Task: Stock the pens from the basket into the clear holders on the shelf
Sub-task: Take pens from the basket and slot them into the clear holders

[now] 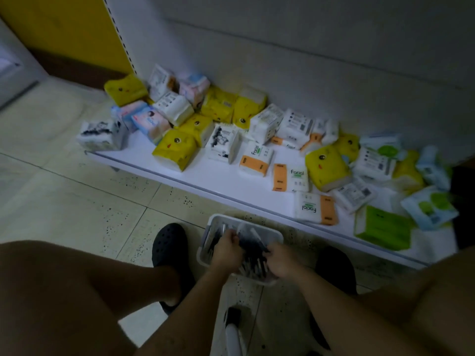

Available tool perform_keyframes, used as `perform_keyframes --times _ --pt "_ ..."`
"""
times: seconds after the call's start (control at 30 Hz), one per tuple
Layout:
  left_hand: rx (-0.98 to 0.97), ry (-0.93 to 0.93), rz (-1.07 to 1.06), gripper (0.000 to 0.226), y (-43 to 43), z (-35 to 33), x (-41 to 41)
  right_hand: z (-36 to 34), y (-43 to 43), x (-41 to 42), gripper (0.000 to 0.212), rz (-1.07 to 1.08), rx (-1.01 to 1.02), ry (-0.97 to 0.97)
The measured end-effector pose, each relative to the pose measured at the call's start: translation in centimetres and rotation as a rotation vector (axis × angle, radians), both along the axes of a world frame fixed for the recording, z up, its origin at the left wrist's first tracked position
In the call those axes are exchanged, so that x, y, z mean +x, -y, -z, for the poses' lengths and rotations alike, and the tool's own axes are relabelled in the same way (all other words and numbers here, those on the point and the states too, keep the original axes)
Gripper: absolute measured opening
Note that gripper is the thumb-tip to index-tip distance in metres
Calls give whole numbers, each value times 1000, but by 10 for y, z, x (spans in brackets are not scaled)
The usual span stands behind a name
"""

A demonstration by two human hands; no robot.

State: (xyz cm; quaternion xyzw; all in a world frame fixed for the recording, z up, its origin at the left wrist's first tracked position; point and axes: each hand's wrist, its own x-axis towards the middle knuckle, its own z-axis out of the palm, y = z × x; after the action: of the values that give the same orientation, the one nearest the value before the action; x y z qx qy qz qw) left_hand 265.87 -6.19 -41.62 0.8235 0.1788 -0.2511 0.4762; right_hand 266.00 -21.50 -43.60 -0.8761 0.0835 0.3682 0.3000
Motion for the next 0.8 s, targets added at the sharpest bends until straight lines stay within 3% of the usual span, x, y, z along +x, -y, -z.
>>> perform_keyframes --times 0.1,0.27,0.4,0.5,0.6,0.8 --pt "10 40 -37 17 5 -28 7 -31 10 -4 20 81 62 35" --pt "-134 203 -123 29 14 -77 9 -88 17 -8 26 249 187 272" --pt "-207 400 -19 32 26 -120 12 -135 23 -15 23 321 380 446" --pt "-313 443 20 25 41 -161 20 -174 33 -5 19 399 517 504" --pt "-504 476 -23 18 56 -207 27 -218 45 4 20 412 503 689" --pt "-542 737 97 10 75 -303 30 -303 62 -2 28 492 614 988"
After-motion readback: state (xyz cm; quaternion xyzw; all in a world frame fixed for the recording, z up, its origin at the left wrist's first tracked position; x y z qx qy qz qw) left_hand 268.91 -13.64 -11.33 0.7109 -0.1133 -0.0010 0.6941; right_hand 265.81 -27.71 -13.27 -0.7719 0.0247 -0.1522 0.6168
